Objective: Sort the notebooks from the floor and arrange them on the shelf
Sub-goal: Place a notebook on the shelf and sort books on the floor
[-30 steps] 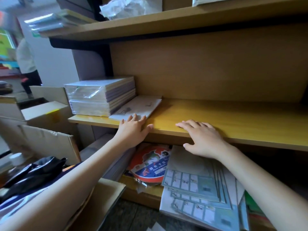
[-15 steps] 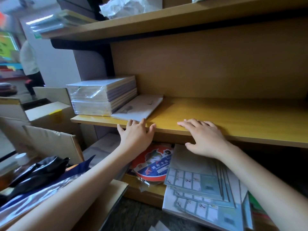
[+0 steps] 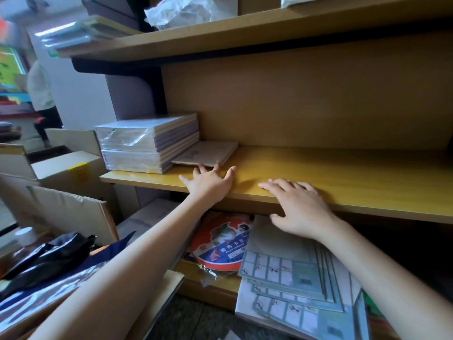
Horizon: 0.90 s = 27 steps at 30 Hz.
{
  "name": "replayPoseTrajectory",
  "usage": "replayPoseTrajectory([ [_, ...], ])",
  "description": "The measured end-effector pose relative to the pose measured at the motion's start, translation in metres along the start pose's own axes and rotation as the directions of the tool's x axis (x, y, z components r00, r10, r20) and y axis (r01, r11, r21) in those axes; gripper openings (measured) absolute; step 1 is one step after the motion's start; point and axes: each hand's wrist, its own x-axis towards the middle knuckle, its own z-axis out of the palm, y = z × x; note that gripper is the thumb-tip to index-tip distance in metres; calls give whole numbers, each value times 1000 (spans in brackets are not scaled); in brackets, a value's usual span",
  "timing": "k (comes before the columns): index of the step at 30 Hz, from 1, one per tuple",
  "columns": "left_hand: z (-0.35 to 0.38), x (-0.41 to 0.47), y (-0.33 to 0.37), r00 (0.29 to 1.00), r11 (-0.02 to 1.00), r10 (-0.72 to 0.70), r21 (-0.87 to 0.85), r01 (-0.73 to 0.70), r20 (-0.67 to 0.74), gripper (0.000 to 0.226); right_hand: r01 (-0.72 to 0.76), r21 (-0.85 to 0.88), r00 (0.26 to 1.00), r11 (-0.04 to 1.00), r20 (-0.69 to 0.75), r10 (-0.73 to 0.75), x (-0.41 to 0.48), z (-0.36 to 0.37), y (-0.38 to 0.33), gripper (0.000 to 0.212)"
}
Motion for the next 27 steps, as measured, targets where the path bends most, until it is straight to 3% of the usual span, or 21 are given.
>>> replayPoseTrajectory([
  [6,-10,13,-4,992,998,56,3,-57,114,62,-4,-16,1000,1000,-1,4,-1,-1,-1,68],
  [9,-4,-14,8,995,995,89,-40,-87,47,66,-6,-24,1000,1000,-14,5,-3,-1,-1,69],
  [11,7,-61,18,977,977,211,-36,-211,-14,68,3,-36,999,999,-38,-5,-5,1,-2,71],
  [14,21,-151,17,895,896,443,-62,-441,44,72,14,-62,997,998,-76,-19,-16,6,-9,71],
  [17,44,-225,-12,748,751,655,16,-660,103,77,107,27,987,994,-121,-103,-46,12,-21,60],
  [20,70,-270,-44,705,708,660,97,-699,258,81,255,157,959,954,-164,-229,-97,33,-36,52],
  [23,105,-290,-78,686,776,493,87,-625,535,83,125,364,979,923,103,-174,-163,74,-53,54],
  [25,128,-301,-101,772,864,392,87,-495,500,79,-114,471,915,875,393,-93,-202,106,-65,54],
  [26,137,-307,-112,778,898,316,93,-430,543,80,-254,507,865,824,501,-42,-220,125,-70,50],
  [27,144,-314,-124,738,923,227,101,-371,636,85,-411,524,811,746,583,37,-235,143,-76,39],
])
